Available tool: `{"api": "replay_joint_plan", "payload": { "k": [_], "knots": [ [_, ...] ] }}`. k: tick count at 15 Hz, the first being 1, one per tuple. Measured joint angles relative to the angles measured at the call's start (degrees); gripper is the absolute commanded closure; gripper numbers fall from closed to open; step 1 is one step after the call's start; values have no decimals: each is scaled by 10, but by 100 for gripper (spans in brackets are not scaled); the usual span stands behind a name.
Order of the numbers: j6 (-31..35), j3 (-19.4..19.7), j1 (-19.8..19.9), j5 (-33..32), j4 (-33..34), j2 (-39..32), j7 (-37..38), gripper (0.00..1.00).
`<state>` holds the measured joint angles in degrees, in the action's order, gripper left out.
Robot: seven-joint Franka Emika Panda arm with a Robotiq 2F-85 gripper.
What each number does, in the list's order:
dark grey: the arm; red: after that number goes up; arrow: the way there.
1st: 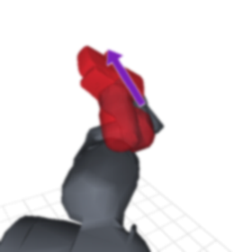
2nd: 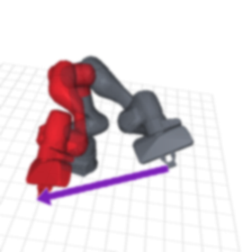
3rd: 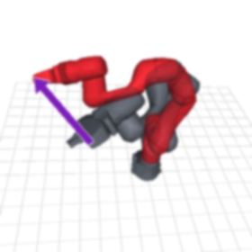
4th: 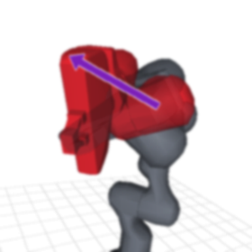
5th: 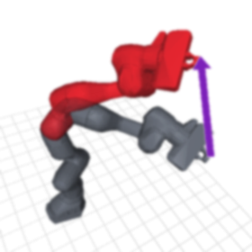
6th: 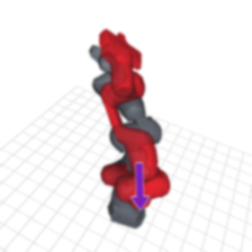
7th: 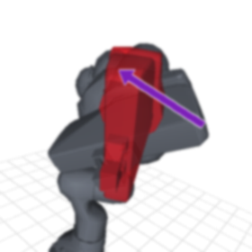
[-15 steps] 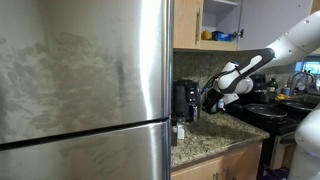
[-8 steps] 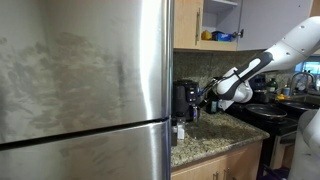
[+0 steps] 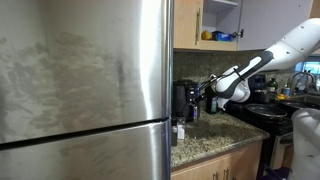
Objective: Turn off the air fryer
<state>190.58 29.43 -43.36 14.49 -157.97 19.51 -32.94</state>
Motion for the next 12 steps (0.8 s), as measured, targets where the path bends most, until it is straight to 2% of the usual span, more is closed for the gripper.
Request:
{"api": "replay_joint_plan", "payload": {
  "k": [2, 6, 8, 12],
  "knots": [
    [4, 41, -36, -7, 2, 5, 0, 0],
    [4, 46, -40, -7, 3, 7, 1, 0],
    [13, 61, -51, -7, 3, 7, 2, 0],
    [67, 158, -123, -46, -3, 9, 2, 0]
  ]
}}
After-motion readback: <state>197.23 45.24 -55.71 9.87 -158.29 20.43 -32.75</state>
